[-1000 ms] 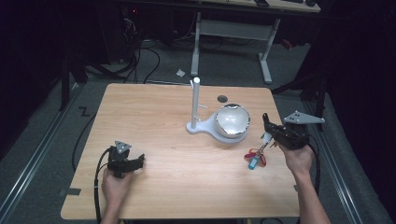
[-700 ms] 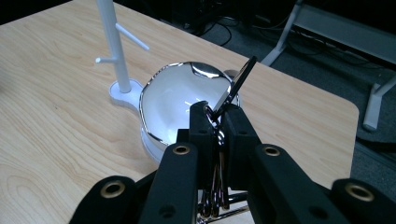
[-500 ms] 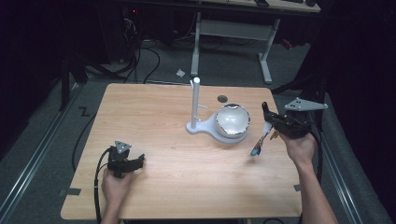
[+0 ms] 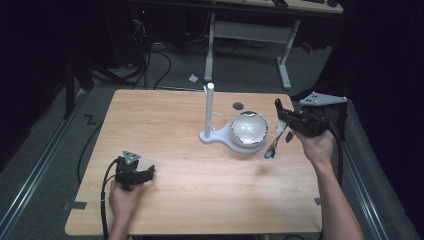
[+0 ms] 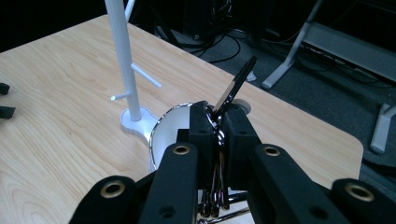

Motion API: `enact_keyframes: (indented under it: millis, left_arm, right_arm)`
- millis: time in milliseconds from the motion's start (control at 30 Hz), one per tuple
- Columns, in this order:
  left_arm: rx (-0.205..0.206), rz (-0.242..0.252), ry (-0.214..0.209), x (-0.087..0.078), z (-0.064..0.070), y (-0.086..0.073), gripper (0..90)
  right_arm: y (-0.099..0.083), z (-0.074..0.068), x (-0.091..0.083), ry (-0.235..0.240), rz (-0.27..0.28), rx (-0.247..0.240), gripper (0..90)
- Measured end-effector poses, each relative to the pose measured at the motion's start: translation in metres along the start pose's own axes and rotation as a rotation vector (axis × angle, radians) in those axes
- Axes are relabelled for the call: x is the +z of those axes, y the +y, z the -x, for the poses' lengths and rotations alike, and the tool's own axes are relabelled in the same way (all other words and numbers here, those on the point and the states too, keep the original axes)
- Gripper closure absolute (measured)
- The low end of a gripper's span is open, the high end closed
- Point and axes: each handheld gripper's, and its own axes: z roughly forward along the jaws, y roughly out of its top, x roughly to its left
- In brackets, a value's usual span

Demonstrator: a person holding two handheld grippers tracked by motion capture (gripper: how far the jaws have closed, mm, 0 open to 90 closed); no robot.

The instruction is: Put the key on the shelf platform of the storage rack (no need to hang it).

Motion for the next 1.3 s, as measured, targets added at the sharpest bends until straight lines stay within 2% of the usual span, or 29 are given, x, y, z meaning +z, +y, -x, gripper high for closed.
enact_keyframes:
  millis: [567,900,1300]
  left_arm:
    - [-0.002,0.001,-0.002,0.000,0.000,0.000,22.6]
    - [-0.004,0.002,-0.003,0.000,-0.001,0.000,22.6]
    - [-0.007,0.002,-0.006,0.000,-0.001,0.000,22.6]
  right_arm:
    - [0.035,-0.002,0.015,0.031,0.015,-0.003,84.3]
    - [0.050,-0.002,0.026,0.045,0.019,0.005,84.2]
    - [0.059,-0.005,0.049,0.053,0.015,0.019,84.2]
